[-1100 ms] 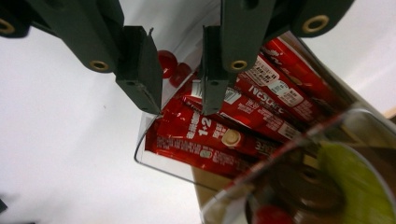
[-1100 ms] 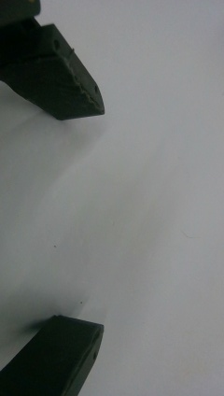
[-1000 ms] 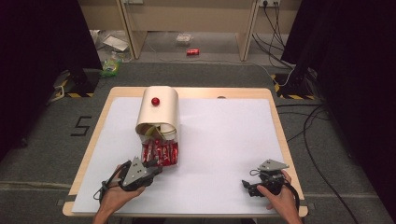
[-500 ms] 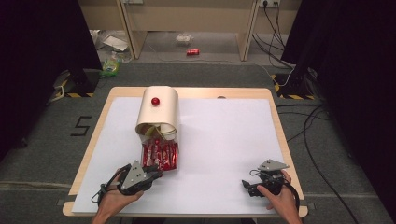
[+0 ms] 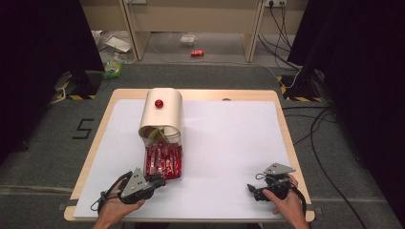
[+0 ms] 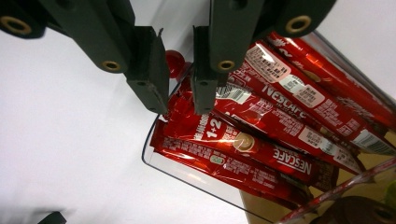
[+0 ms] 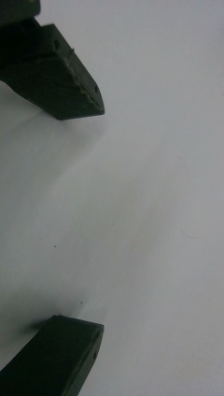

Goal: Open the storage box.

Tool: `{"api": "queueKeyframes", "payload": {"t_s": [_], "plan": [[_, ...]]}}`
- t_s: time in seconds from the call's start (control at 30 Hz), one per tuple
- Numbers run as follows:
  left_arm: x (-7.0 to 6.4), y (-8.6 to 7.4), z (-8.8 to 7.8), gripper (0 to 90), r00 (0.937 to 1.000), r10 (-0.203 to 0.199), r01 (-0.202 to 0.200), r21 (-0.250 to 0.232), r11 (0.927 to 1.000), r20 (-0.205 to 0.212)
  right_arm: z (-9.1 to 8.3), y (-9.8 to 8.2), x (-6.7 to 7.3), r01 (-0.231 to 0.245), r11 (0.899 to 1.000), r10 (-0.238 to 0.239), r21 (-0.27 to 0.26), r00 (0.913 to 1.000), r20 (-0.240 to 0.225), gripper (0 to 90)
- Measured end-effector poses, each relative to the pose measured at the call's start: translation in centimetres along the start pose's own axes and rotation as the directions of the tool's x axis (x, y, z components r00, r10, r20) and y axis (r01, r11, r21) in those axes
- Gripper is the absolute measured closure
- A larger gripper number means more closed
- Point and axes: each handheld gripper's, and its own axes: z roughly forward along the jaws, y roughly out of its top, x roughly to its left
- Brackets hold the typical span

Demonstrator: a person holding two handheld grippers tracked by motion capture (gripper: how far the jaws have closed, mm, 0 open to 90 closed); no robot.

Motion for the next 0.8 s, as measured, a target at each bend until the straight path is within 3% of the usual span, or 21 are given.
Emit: {"api": "queueKeyframes", "payload": {"t_s": [0.17, 0.27, 0.33, 0.6, 0.8], "plan": [[-0.1, -0.1, -0.2, 76.3, 0.9996, -0.026, 0.026, -0.004, 0.9997, 0.006, 0.0, 0.0, 0.0, 0.000, 1.000, 0.000, 0.000, 1.0000, 0.000, 0.2], [-0.1, 0.0, -0.7, 77.7, 0.9983, -0.049, 0.049, -0.016, 0.9987, 0.033, 0.0, 0.0, 0.0, 0.001, 1.000, -0.001, 0.000, 1.0000, 0.000, 0.2], [-0.3, 0.1, -1.1, 78.1, 0.9988, -0.041, 0.041, -0.007, 0.9991, 0.028, 0.0, 0.0, 0.0, 0.000, 1.000, 0.000, 0.000, 1.0000, 0.000, 0.3], [-0.2, 0.1, -1.2, 76.9, 0.9949, -0.086, 0.086, 0.000, 0.9963, 0.053, 0.0, 0.0, 0.0, 0.001, 1.000, -0.001, -0.001, 1.0000, 0.000, 0.3], [-0.6, 0.2, -1.5, 75.9, 0.9955, -0.071, 0.070, 0.017, 0.9974, 0.064, 0.0, 0.0, 0.0, 0.001, 1.000, -0.001, -0.001, 1.0000, 0.000, 0.2]]}}
